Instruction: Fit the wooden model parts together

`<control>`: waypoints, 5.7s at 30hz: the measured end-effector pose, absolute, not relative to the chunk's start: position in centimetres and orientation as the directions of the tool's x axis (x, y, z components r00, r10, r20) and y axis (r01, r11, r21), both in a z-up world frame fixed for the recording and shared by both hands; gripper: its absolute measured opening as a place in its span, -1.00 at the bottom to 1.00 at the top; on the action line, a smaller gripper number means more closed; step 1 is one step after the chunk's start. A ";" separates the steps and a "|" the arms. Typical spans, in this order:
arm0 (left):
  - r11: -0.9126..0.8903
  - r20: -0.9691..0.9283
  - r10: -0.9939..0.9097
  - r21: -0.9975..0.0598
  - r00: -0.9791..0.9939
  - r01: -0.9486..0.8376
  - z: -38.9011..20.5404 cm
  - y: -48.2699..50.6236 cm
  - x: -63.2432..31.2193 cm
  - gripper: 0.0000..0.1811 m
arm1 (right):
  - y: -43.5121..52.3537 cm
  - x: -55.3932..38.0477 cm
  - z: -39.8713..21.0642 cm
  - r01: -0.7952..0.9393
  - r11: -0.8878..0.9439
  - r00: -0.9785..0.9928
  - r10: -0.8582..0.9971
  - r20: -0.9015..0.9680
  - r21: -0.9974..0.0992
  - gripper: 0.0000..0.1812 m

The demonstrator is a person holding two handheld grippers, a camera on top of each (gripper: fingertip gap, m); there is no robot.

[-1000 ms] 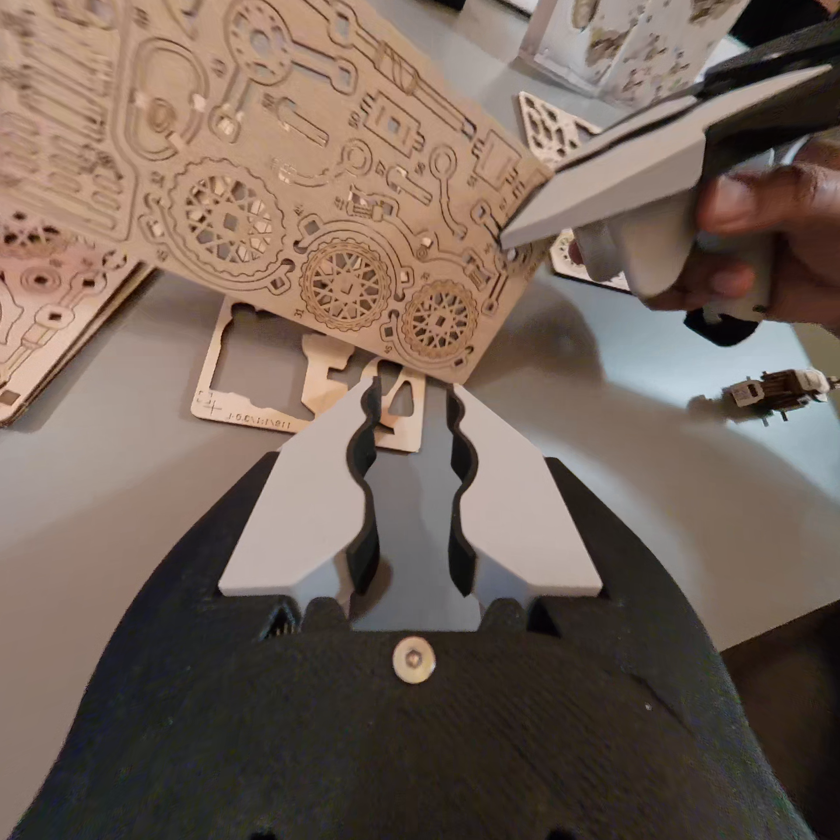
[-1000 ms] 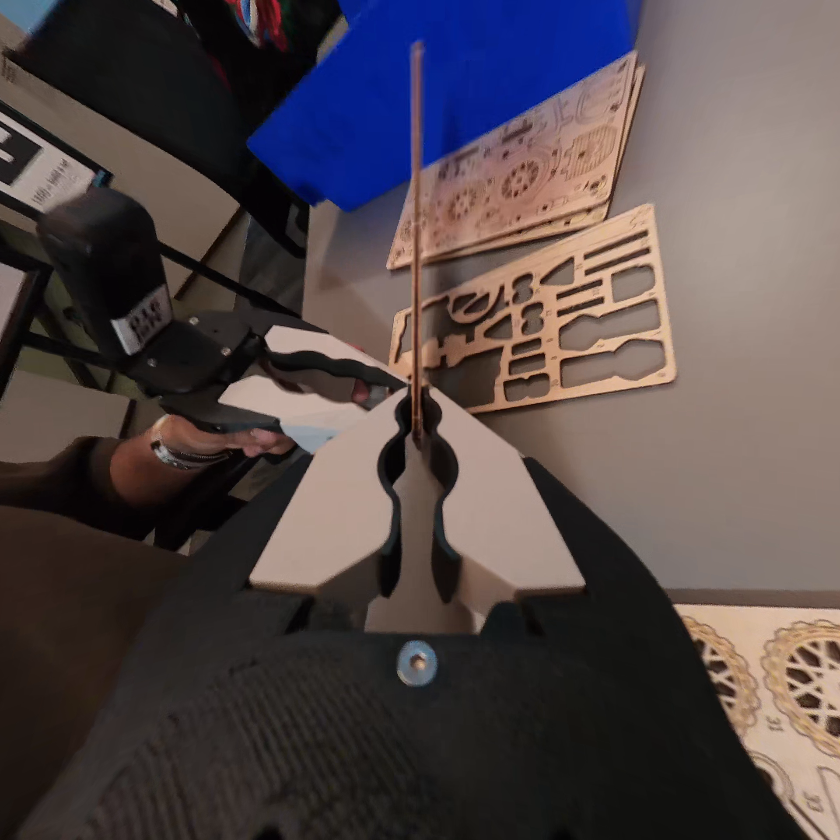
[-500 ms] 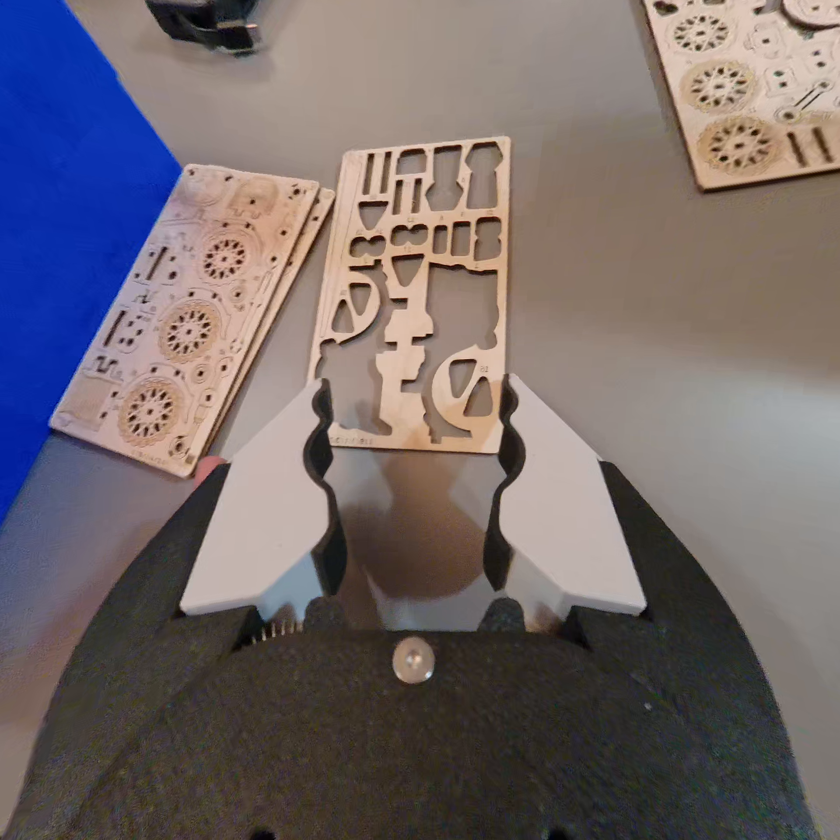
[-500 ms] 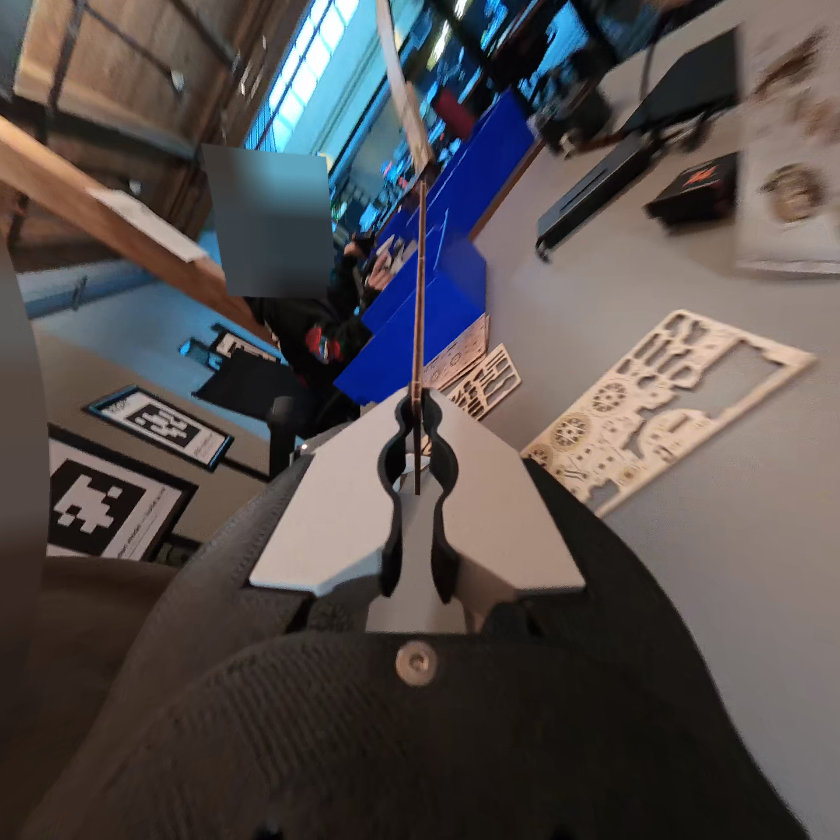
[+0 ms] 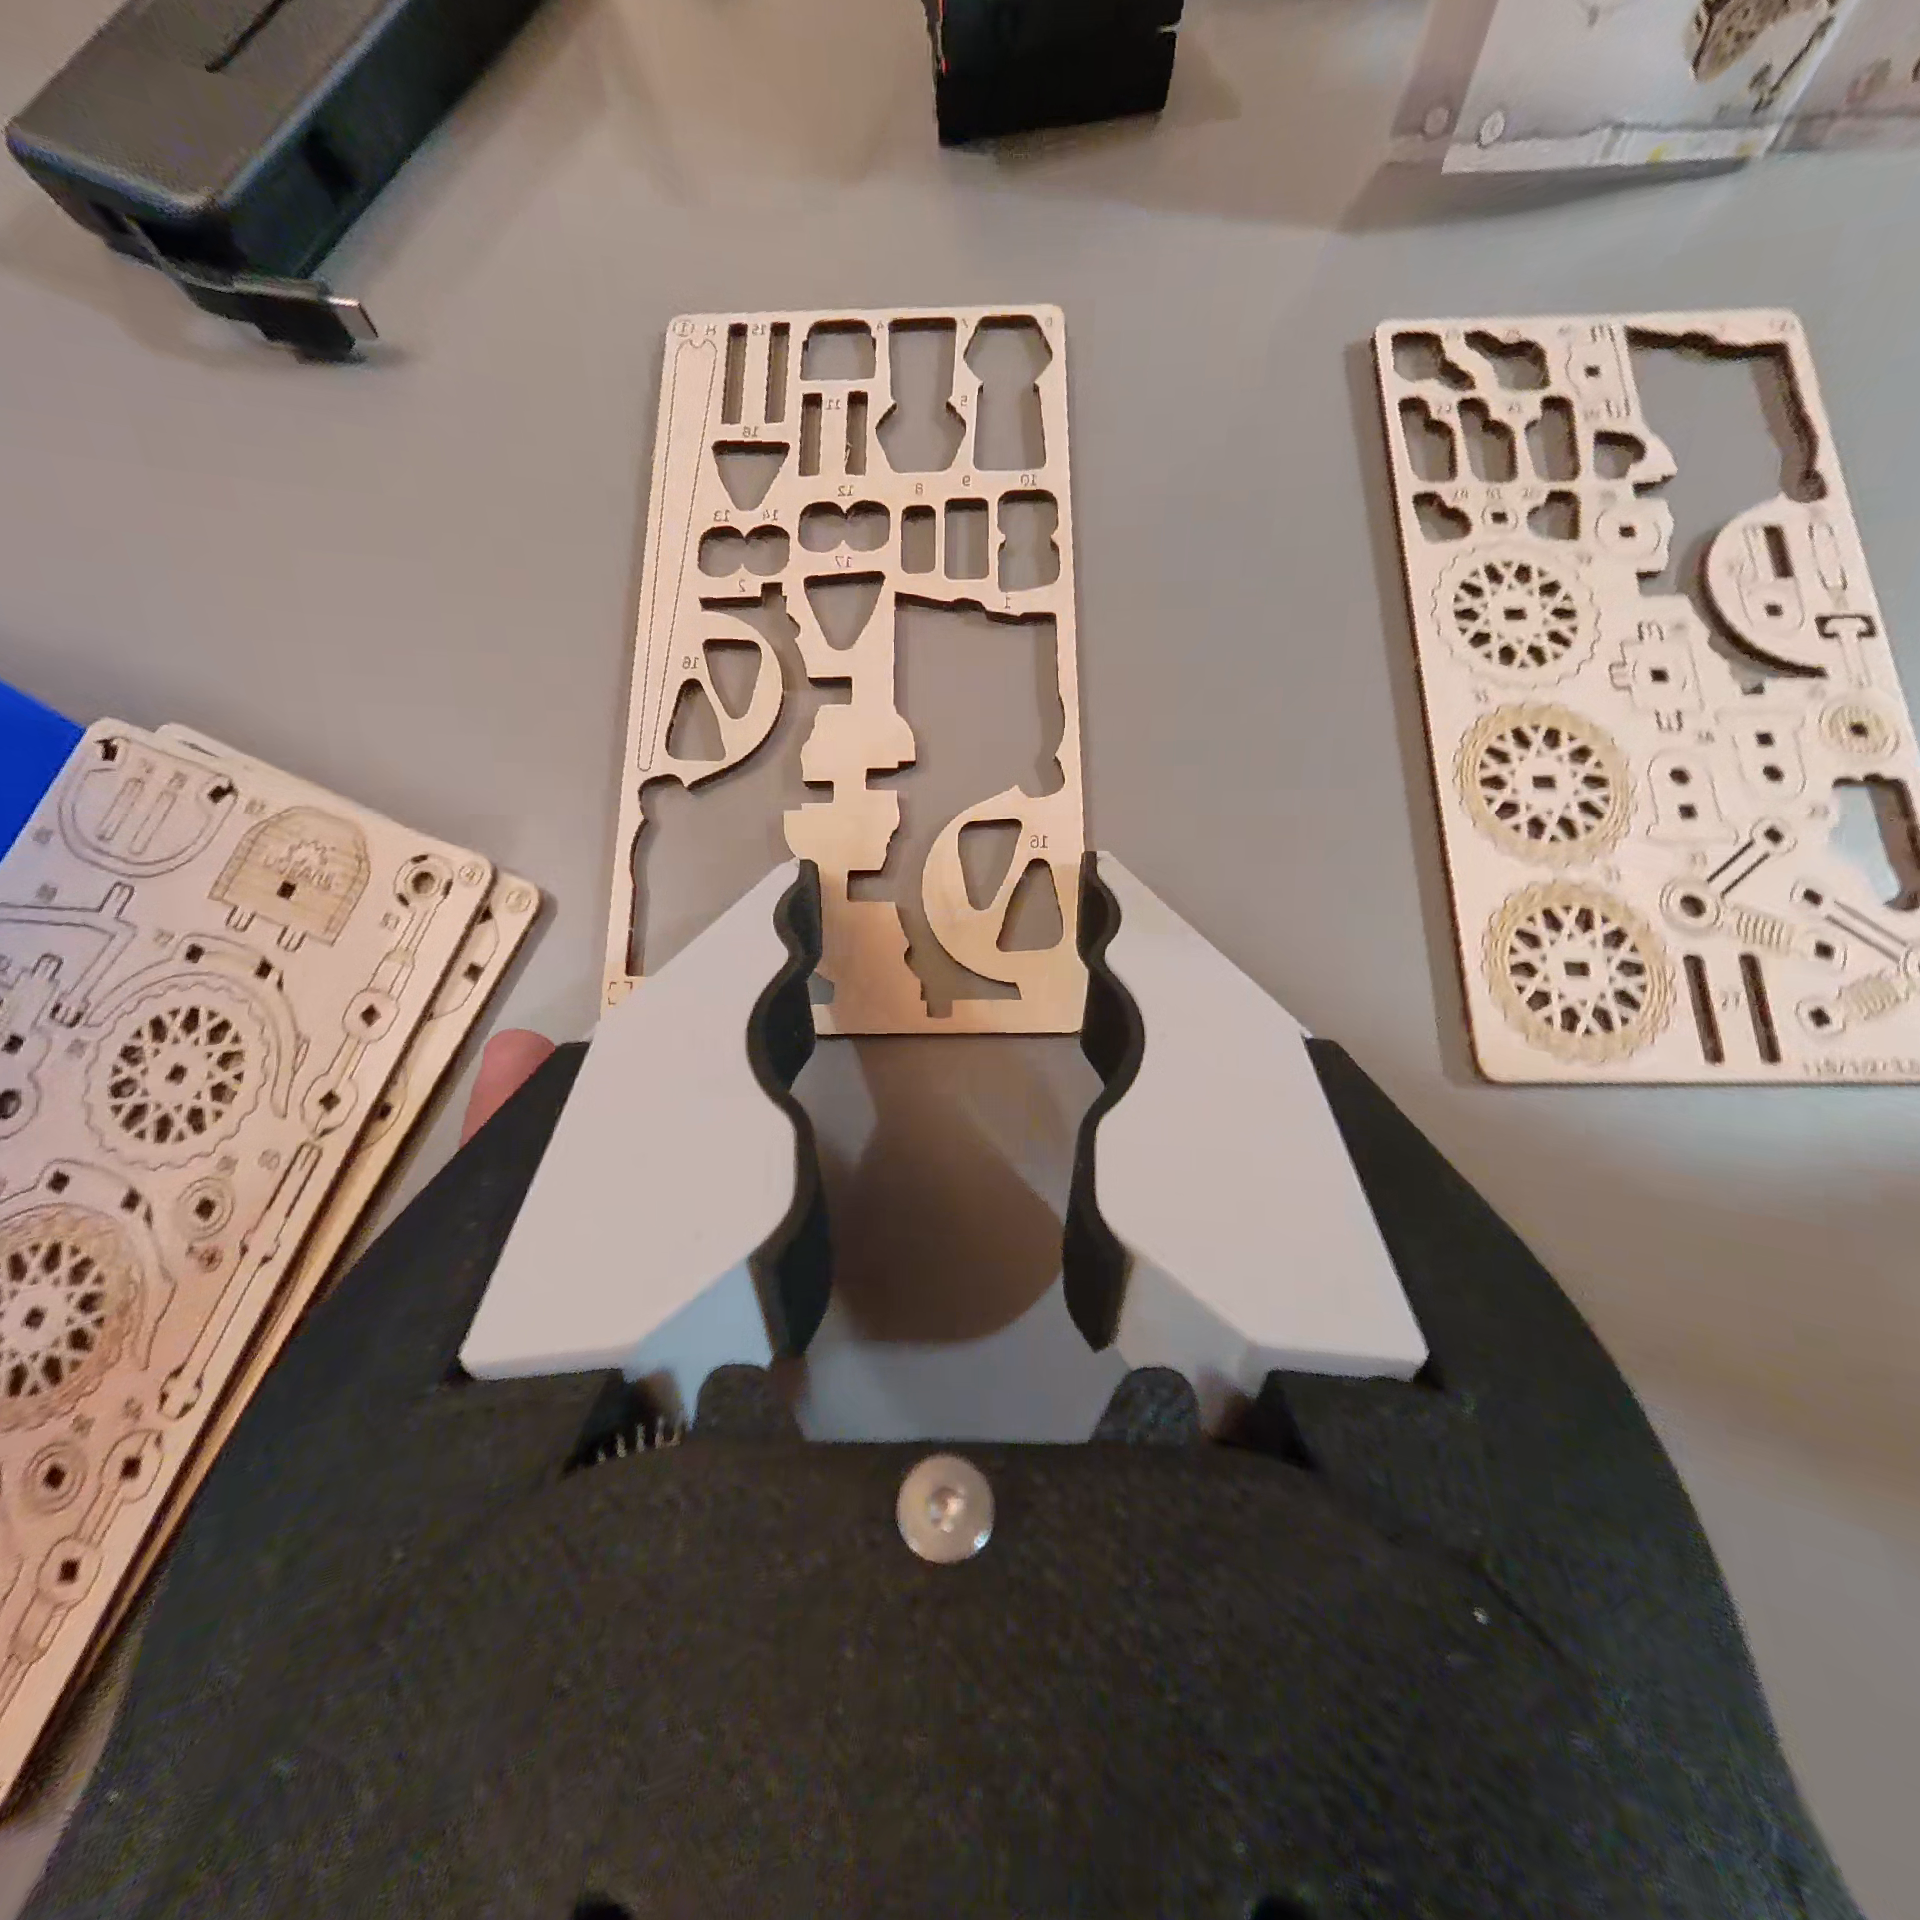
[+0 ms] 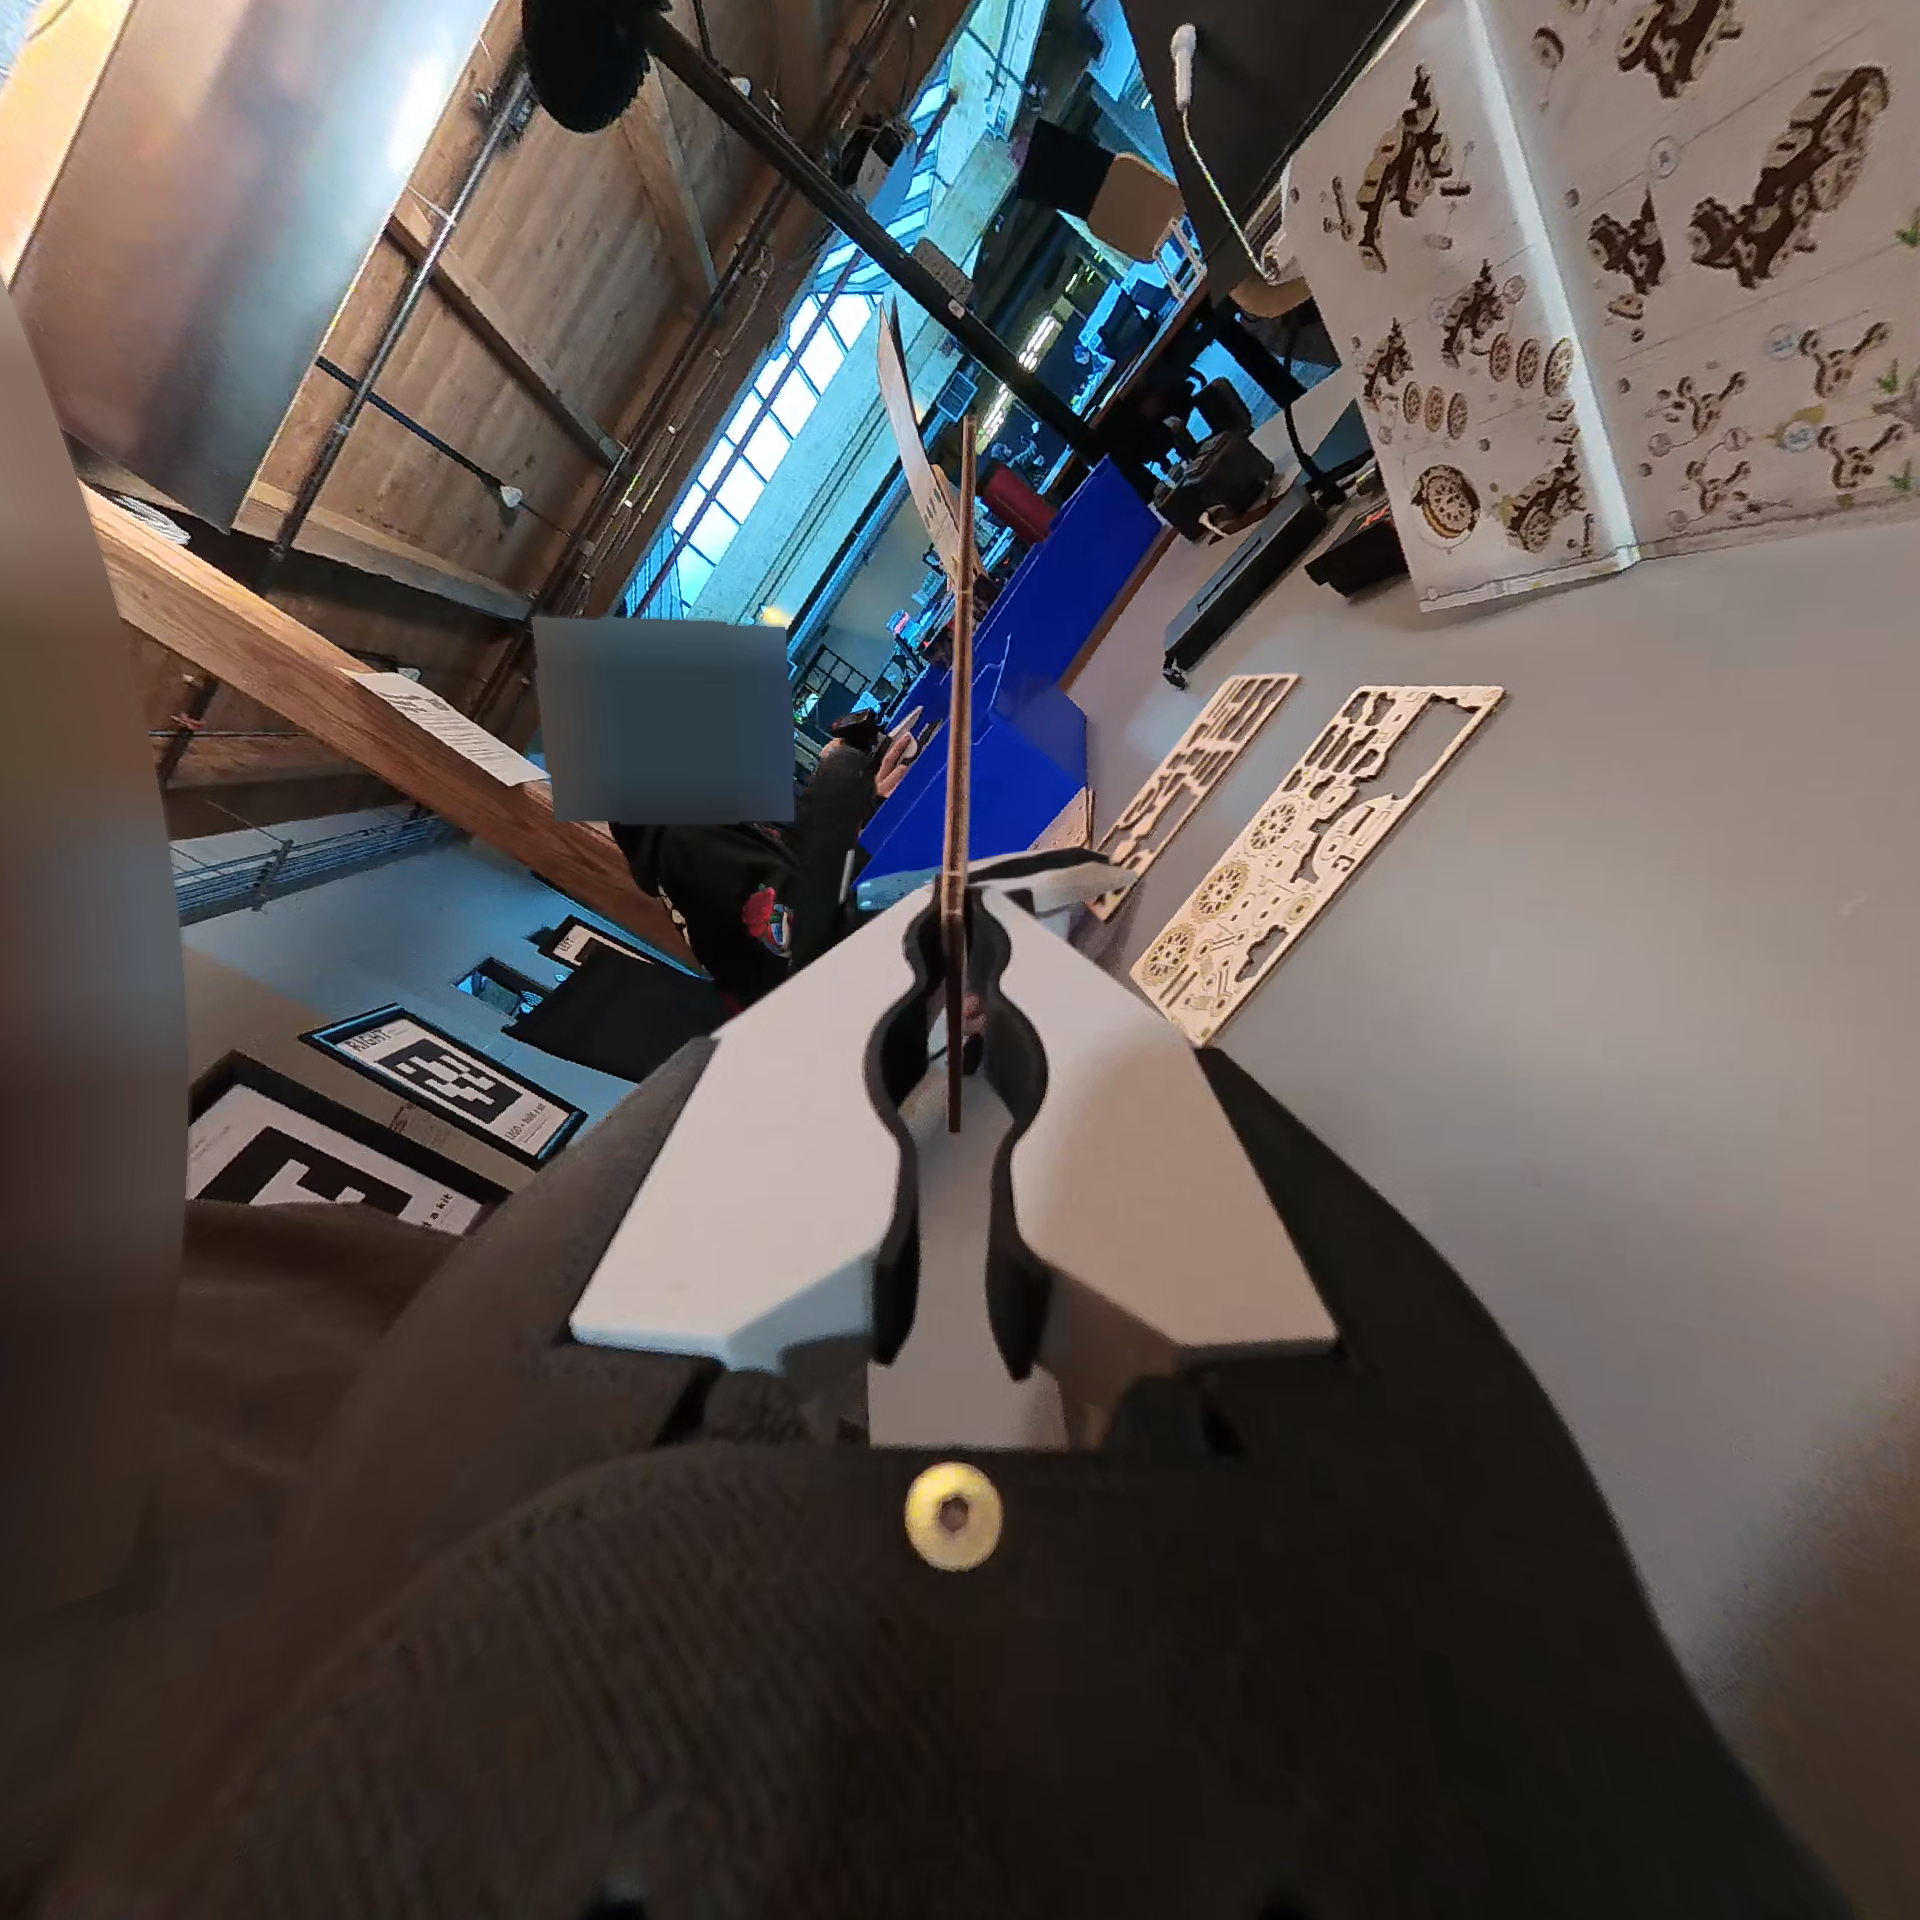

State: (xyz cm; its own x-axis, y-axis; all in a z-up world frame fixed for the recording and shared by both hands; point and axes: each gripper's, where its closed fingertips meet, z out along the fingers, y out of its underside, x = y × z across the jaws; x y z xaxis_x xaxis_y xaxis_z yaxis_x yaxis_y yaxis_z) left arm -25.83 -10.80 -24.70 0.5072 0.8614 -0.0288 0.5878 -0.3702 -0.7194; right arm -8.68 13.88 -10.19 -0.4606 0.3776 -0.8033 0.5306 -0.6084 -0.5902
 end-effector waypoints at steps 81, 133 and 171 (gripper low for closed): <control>0.155 0.631 -0.105 -0.753 0.768 0.640 -13.8 2.8 -21.6 -0.94 | 4.6 -18.8 -15.2 0.550 -0.233 -0.746 0.295 -0.597 -0.802 -0.99; 0.036 0.694 -0.128 -0.711 0.709 0.702 -15.1 3.8 -20.5 -0.91 | 5.2 -19.0 -15.5 0.655 -0.377 -0.628 0.209 -0.749 -0.655 -1.00; -0.002 0.677 -0.168 -0.727 0.717 0.686 -15.0 8.2 -20.0 -0.84 | 9.5 -16.2 -16.7 0.606 -0.422 -0.548 0.392 -0.739 -0.674 -1.00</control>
State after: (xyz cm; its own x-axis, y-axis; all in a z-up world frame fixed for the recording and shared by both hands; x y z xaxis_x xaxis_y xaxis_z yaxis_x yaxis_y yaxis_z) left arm -20.00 8.20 -15.02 0.7167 -0.1675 0.6770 0.6865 -0.0017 -0.7272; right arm -16.21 9.55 -16.73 -0.5479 0.3923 -0.7388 0.6064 -0.4221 -0.6739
